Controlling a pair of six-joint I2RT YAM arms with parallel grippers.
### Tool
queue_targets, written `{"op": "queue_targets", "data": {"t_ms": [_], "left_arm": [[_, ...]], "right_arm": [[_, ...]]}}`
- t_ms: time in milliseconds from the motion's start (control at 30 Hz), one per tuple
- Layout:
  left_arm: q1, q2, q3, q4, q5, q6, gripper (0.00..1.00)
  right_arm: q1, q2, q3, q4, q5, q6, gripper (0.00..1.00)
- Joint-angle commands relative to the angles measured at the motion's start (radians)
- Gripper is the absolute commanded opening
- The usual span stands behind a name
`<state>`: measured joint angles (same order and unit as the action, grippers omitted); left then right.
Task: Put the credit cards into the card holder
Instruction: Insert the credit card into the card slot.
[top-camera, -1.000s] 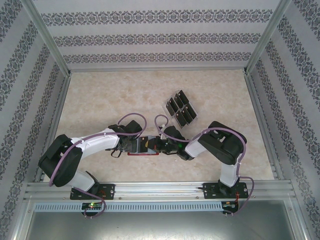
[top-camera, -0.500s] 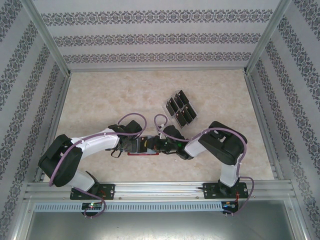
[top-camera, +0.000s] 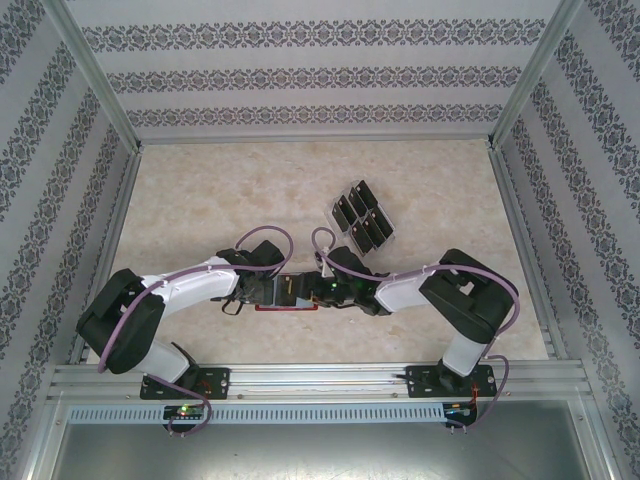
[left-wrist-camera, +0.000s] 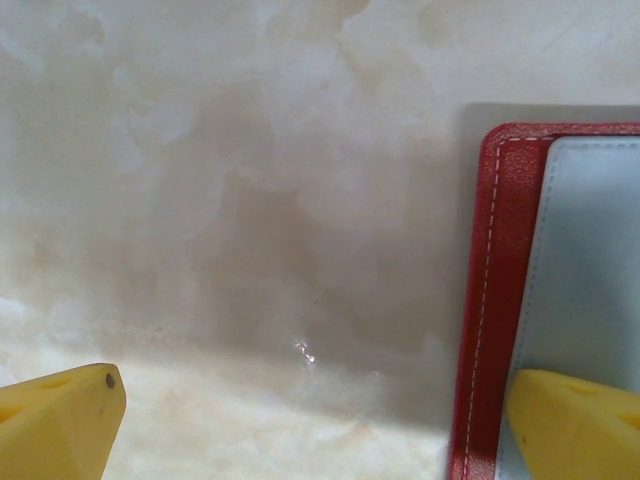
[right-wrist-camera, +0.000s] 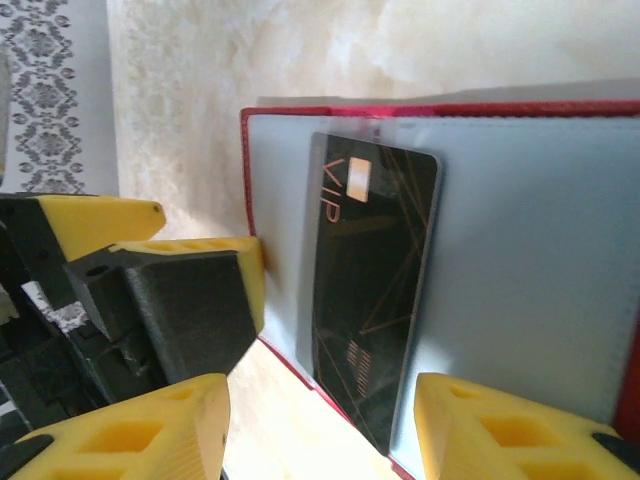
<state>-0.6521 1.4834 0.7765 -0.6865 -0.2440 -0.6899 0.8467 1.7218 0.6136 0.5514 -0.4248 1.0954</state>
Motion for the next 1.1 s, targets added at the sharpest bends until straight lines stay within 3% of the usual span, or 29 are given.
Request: {"op": "queue_targets", "data": {"t_ms": [0, 100, 233, 333, 567, 1067], "left_arm": [[0.012, -0.033, 0.036, -0.062, 0.024, -0.002, 0.99], [0.012, -0.069, 0.07, -0.062, 0.049, 0.009, 0.99], [0.011, -0.082, 0.13, -0.046, 0.102, 0.032, 1.0], [0.005, -0.064, 0.165, -0.012, 0.15, 0.049, 0.99], [-0.028, 0.051, 0.233, 0.05, 0.2, 0.057, 1.0], [-0.092, 0.192, 0.233, 0.099, 0.197, 0.022, 0.99]], "right_arm": [[-0.012, -0.037, 0.003, -0.142, 0.047, -0.045, 0.52], [-0.024, -0.054, 0.002, -0.18, 0.055, -0.052, 0.42], [-0.031, -0.071, -0.012, -0.189, 0.069, -0.05, 0.12], [-0.032, -0.075, -0.014, -0.199, 0.076, -0.056, 0.03], [-0.035, -0.042, -0.015, -0.18, 0.084, -0.055, 0.0], [-0.043, -0.003, -0.033, -0.151, 0.094, -0.044, 0.0]]}}
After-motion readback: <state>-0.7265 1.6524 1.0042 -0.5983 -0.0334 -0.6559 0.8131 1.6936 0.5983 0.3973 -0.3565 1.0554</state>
